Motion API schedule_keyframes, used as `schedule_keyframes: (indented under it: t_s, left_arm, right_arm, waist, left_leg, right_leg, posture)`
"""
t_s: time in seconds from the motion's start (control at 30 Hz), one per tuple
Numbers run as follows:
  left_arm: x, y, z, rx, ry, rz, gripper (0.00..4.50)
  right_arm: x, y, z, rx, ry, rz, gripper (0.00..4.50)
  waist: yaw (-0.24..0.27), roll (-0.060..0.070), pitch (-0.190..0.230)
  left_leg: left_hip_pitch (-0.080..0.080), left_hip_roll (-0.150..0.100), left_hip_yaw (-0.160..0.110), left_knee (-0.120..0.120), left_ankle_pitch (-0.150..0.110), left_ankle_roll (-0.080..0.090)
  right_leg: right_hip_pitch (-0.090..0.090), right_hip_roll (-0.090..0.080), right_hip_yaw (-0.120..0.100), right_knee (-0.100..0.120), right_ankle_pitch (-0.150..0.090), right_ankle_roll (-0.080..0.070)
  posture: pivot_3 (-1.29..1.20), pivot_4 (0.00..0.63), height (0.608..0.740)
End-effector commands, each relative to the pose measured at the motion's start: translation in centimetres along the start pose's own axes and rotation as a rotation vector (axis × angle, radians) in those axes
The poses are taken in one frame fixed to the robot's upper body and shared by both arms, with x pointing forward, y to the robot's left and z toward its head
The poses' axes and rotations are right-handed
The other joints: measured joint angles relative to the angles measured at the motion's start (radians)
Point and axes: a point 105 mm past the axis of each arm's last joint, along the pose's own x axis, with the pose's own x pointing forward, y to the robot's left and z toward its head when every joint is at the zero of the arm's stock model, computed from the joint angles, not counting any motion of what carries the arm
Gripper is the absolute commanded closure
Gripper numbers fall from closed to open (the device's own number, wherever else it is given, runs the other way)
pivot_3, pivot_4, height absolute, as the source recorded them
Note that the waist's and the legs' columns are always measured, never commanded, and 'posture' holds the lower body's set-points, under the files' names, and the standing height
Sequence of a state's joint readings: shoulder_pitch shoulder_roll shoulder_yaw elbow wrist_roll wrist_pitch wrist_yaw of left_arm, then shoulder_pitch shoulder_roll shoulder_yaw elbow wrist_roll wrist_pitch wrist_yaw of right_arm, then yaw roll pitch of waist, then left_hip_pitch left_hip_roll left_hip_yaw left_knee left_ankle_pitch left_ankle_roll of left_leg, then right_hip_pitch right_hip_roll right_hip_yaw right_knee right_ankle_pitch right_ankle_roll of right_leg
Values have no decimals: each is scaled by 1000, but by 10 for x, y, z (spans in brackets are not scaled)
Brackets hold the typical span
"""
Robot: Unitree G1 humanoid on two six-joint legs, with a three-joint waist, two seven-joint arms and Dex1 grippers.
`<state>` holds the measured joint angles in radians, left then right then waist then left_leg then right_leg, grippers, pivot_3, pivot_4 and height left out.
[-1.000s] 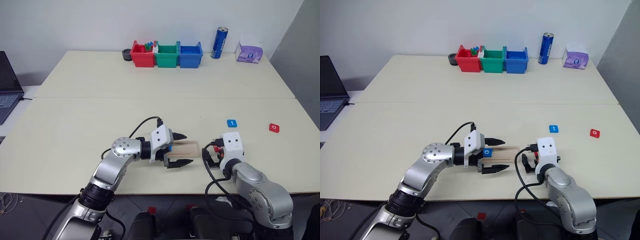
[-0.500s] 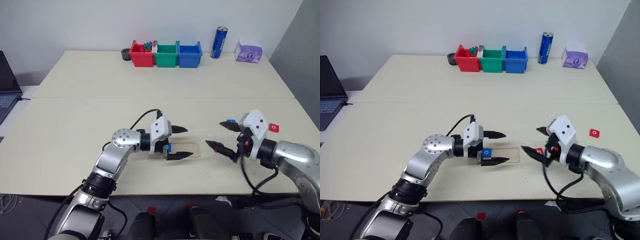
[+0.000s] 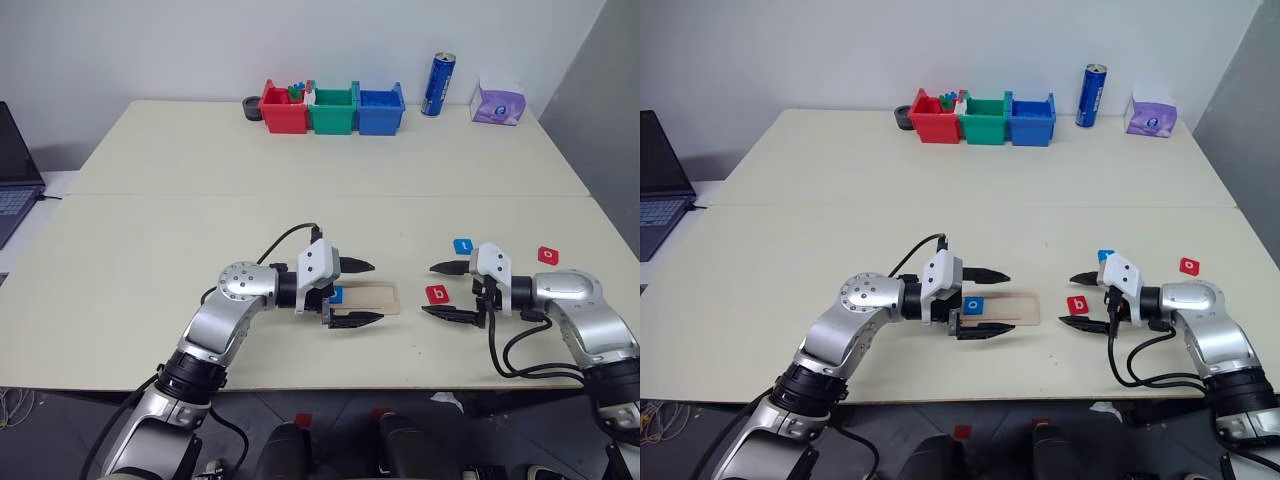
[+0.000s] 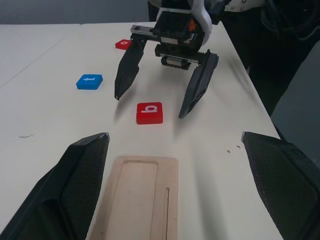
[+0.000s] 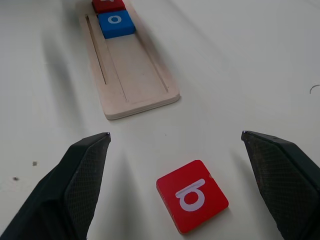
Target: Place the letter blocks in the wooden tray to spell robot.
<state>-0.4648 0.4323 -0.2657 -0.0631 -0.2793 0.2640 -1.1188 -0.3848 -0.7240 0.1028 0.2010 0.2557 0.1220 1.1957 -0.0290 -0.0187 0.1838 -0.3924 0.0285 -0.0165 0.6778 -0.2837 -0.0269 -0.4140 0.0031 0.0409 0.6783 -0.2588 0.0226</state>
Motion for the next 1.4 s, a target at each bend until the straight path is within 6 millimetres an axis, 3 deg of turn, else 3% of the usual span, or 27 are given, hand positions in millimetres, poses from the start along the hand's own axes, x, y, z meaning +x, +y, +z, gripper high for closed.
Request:
schedule_keyframes:
  t_s: [0.03,0.4,0.5,0.73,0.9,1.17,1.27,1.4]
  left_arm:
    - [-4,-4,14,27,-41,2,0]
    - [-2,-12,16,13,-42,-18,0]
    - [-1,-12,16,14,-42,-18,0]
    - [1,-9,14,29,-45,-14,0]
    - [-6,-2,10,39,-45,-8,0]
    - [-69,29,-5,79,74,-14,0]
    - [-82,33,-10,71,109,-12,0]
    - [-96,20,-26,59,186,-81,0]
  right_arm:
    - [0,-1,-4,-25,12,22,34]
    - [-9,-12,-22,10,64,8,34]
    - [-9,-15,-23,12,70,2,612]
    - [-15,-19,-24,12,83,-6,3044]
    - [-17,-19,-10,-41,77,13,3045]
    - [17,-1,59,-78,-87,120,3045]
    - [36,6,65,-92,-93,144,3045]
    - [60,14,59,-66,-97,159,3045]
  waist:
    - [0,0,0]
    - [0,0,0]
    - [0,0,0]
    - [0,0,0]
    - [0,0,0]
    - [-7,1,0]
    - [-2,1,0]
    - [2,1,0]
  left_leg:
    - [0,0,0,0,0,0]
    - [1,0,-1,0,0,0]
    - [2,0,0,0,0,0]
    - [2,0,-1,0,0,0]
    - [3,0,-1,0,0,0]
    - [5,1,-2,0,0,0]
    - [5,1,-3,0,0,0]
    - [1,1,-2,0,0,0]
  right_leg:
    - [0,0,0,0,0,0]
    - [1,-1,0,1,0,0]
    - [1,-1,1,1,0,0]
    - [1,-1,1,1,0,0]
    - [2,-1,0,1,0,0]
    - [2,2,1,2,0,-1]
    - [2,2,0,2,0,-1]
    - [0,0,-1,1,0,-1]
  posture:
    - [0,150,740]
    - [0,150,740]
    - [0,150,740]
    - [0,150,740]
    - [0,150,740]
    - [0,150,740]
    - [0,150,740]
    - [0,150,740]
